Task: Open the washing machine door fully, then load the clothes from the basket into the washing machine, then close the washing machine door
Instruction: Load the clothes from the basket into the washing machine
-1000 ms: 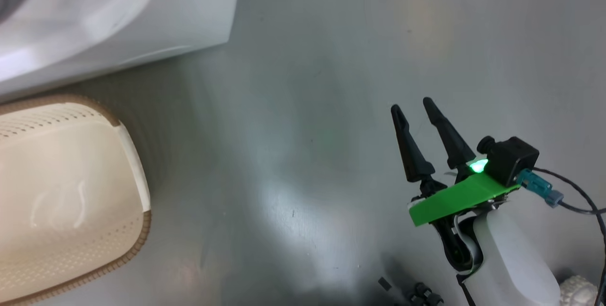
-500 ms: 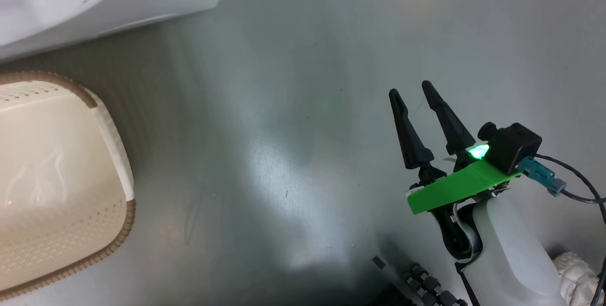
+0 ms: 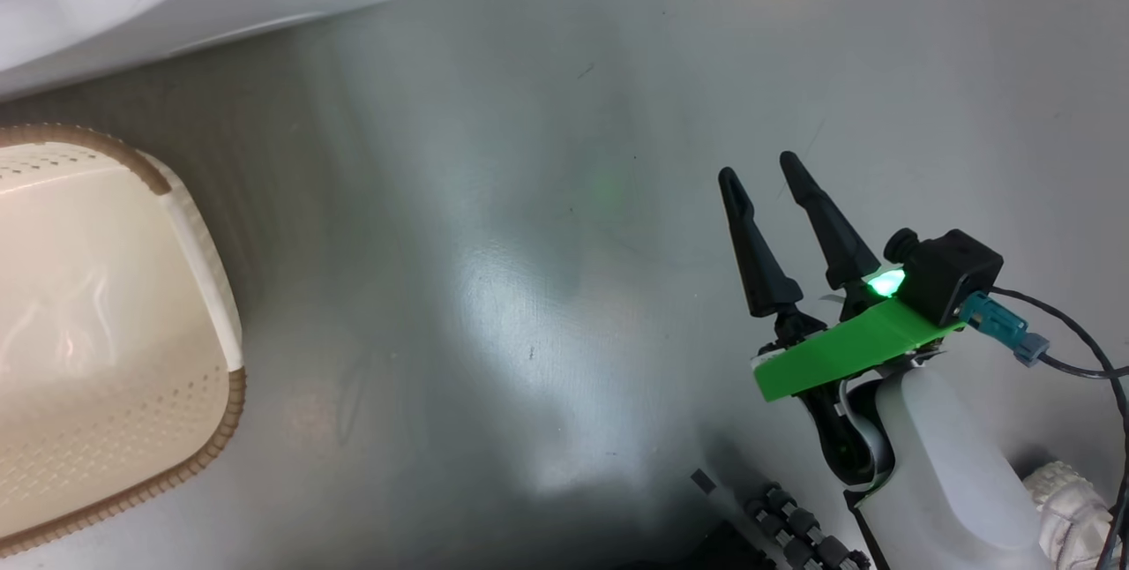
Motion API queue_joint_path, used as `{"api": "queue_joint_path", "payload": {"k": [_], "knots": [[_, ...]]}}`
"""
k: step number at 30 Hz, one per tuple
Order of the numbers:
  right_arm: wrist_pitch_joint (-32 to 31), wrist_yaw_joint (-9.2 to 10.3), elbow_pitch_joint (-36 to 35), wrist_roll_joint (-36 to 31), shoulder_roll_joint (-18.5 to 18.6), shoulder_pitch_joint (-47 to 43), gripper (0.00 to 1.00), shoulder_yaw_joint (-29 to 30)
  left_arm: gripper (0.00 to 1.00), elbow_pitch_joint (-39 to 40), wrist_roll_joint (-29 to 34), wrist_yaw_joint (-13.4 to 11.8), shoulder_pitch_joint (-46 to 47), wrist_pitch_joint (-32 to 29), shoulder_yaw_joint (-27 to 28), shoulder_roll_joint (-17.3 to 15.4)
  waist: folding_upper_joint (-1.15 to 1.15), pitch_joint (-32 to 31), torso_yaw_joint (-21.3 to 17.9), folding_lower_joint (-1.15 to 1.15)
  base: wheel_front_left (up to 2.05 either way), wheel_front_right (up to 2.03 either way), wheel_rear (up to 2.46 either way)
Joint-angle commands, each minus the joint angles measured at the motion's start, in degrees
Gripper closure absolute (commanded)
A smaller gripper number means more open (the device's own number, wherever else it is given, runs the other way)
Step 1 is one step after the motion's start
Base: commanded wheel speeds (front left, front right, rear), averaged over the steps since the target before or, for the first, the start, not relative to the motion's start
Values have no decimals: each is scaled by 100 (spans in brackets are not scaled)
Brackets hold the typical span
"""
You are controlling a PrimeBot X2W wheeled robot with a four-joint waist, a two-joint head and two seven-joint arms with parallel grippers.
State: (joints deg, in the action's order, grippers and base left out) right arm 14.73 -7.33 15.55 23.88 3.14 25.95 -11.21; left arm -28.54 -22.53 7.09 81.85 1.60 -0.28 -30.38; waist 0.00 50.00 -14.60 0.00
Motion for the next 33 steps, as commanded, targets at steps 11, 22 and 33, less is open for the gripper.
{"api": "queue_joint_path", "payload": {"k": [11, 22, 33], "knots": [[27, -16, -50, 88, -26, -76, 0, -185, 75, -487, -132, 35, 138, -212, -228, -439, 0, 65, -103, 0, 0, 0, 0], [27, -16, -12, -12, -26, -106, 0, -84, 0, -752, -346, -207, -288, -227, -150, -221, 0, -239, 92, 0, 0, 0, 0], [27, -16, 50, -329, -26, -248, 0, 181, 0, -645, -608, -272, -1295, 312, 41, 11, 0, -812, 380, 0, 0, 0, 0]]}}
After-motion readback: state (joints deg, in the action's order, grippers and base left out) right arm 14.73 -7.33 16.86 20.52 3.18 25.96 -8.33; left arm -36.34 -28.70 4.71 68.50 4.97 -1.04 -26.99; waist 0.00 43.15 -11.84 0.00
